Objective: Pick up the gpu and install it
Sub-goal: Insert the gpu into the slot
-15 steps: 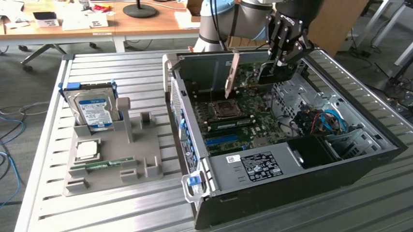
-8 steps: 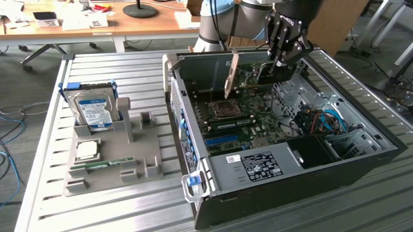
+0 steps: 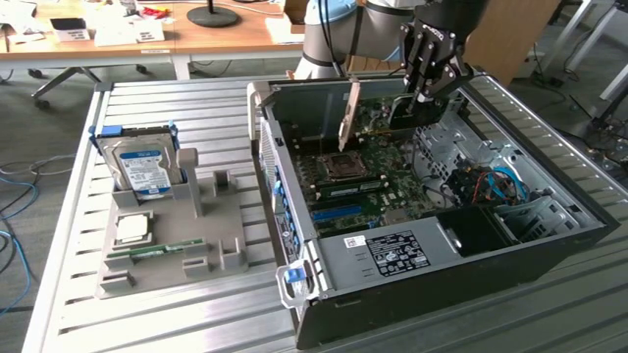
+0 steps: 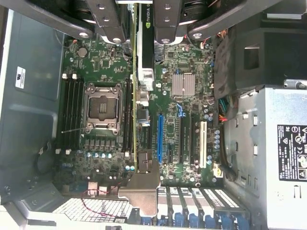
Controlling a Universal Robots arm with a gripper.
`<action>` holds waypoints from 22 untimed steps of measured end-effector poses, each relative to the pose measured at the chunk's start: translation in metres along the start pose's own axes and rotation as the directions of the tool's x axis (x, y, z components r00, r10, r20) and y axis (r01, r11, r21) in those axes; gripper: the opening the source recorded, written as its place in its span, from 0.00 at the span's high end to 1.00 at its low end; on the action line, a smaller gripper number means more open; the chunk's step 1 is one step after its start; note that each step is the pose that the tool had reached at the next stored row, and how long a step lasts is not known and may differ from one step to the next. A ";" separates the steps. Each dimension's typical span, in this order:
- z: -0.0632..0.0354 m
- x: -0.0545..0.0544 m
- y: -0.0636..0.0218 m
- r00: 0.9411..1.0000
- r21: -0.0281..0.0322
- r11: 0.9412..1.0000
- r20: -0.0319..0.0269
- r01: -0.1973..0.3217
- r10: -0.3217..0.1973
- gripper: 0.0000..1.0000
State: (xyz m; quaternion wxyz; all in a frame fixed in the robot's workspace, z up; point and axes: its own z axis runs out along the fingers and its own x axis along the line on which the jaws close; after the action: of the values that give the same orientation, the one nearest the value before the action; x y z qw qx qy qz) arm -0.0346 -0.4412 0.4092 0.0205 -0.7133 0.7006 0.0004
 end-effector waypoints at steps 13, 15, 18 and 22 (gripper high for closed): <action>0.0010 0.000 0.0038 1.000 0.000 1.000 0.000 0.000 0.000 0.73; 0.0019 0.000 0.0045 1.000 0.000 1.000 0.000 0.000 0.000 0.73; 0.0037 0.000 0.0051 1.000 0.000 1.000 0.000 -0.002 0.002 0.73; 0.0051 0.000 0.0054 1.000 0.001 1.000 -0.001 -0.021 0.021 0.73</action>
State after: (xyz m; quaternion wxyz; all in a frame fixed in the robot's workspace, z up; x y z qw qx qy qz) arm -0.0398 -0.4414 0.4040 0.0204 -0.7060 0.7079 0.0002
